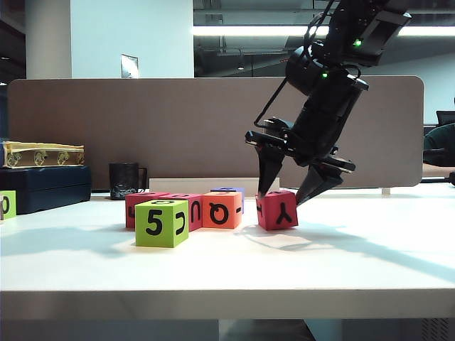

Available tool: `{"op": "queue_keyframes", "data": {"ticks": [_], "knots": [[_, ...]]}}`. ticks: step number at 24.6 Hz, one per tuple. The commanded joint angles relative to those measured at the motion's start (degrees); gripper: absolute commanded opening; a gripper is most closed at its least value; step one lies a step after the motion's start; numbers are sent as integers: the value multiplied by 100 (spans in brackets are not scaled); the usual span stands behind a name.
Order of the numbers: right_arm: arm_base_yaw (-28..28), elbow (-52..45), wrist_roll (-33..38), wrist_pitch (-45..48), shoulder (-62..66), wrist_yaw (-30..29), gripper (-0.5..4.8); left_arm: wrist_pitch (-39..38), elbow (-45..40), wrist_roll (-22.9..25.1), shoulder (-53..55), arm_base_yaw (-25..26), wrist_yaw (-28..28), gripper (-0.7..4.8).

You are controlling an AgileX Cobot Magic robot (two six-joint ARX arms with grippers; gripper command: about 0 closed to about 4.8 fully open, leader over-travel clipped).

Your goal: Select the appropriate blocks from the scattered letter blocks on the table and arrange them in a row to spell out "2024".

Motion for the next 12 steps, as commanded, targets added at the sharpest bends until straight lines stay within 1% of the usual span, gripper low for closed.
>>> {"op": "queue_keyframes", "data": {"ticks": [1,2,3,9,12], "knots": [[15,26,7,247,-17,-87,348,-28,24,0,-42,-11,0,-6],[15,26,7,275,-17,-136,376,-31,24,0,-42,-11,0,-6],[15,26,7,273,-17,-133,390,-33,24,0,-42,-11,0,-6],[-17,31,2,369,-46,-109,392,-55,24,-2,-42,-11,0,-6],[-46,225,-20,352,-46,-55,391,-76,24,0,-42,-11,0,-6]]}}
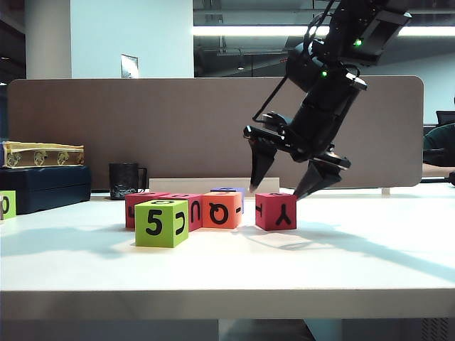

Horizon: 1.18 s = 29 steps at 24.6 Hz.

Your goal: Select the appropriate blocks from the scattered letter blocks on the table and arrange them in a row to spell out "2024".

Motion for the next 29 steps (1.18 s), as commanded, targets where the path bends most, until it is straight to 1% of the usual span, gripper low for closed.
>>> {"op": "queue_keyframes", "data": {"ticks": [1,5,8,10,11,13,17,19,20,22,25,28,29], "knots": [[-24,358,-33,39,-44,140,391,-4,24,-2,-42,-11,0,-6],[-81,887,-190,-205,-48,170,390,-39,24,-2,-42,-11,0,-6],[-138,999,-190,-310,-83,385,384,-114,24,2,-42,-11,-2,-6],[-243,999,-212,-498,-111,420,219,-118,24,0,-42,-11,-4,-6],[-310,999,-223,-599,-111,435,152,-118,24,0,-42,-11,-13,-6],[-411,994,-249,-743,-109,446,90,-127,24,0,-42,-11,-15,-6],[-636,970,-330,-1207,-98,468,11,-129,24,-4,-42,-11,-20,-6],[-651,951,-391,-1349,-96,463,-2,-127,24,-4,-42,-11,-22,-6],[-649,894,-459,-1379,-96,431,-1,-111,24,-4,-42,-11,-22,-6],[-632,782,-468,-1381,-79,138,-1,-81,24,-4,-42,-11,-20,-6],[-608,656,-468,-1362,7,90,-1,-98,24,-7,-42,-11,-20,-6],[-531,660,-466,-1364,157,-164,-1,-87,24,-2,-42,-11,-26,-6],[-498,660,-466,-1364,175,-166,-1,-85,24,-2,-42,-11,-31,-6]]}}
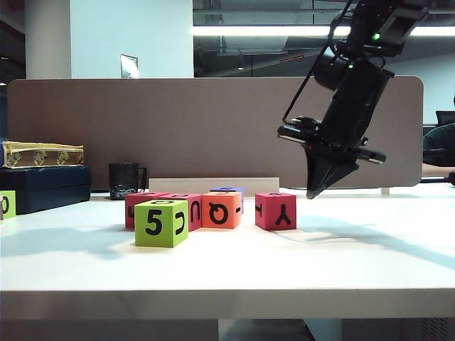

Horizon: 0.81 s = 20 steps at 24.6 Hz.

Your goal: Select the appropriate blocks from the scattered letter blocks on the table and arrange them in a row to spell out "2024".

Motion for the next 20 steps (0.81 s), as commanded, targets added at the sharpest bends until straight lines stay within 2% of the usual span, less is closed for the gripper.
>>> {"op": "queue_keyframes", "data": {"ticks": [1,12,20], "knots": [[125,24,-22,79,59,-162,-1,52,24,-2,-42,-9,-66,-6],[514,26,-17,531,245,-170,-1,35,24,-2,-42,-9,-232,-6],[555,26,24,682,251,-173,-1,42,24,0,-42,-9,-236,-6]]}}
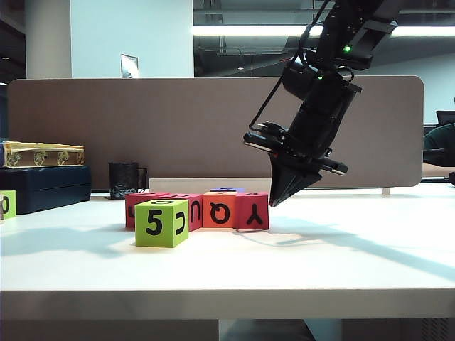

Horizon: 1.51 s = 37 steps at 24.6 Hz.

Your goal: Select the appropriate blocks from the scattered letter blocks on the table and arrange them in a row to spell out "2024".

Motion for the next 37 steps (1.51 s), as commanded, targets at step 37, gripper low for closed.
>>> {"op": "queue_keyframes", "data": {"ticks": [37], "knots": [[125,214,-518,-887,-1950,50,-1,166,-94,452,1620,1012,-72,-6]]}}
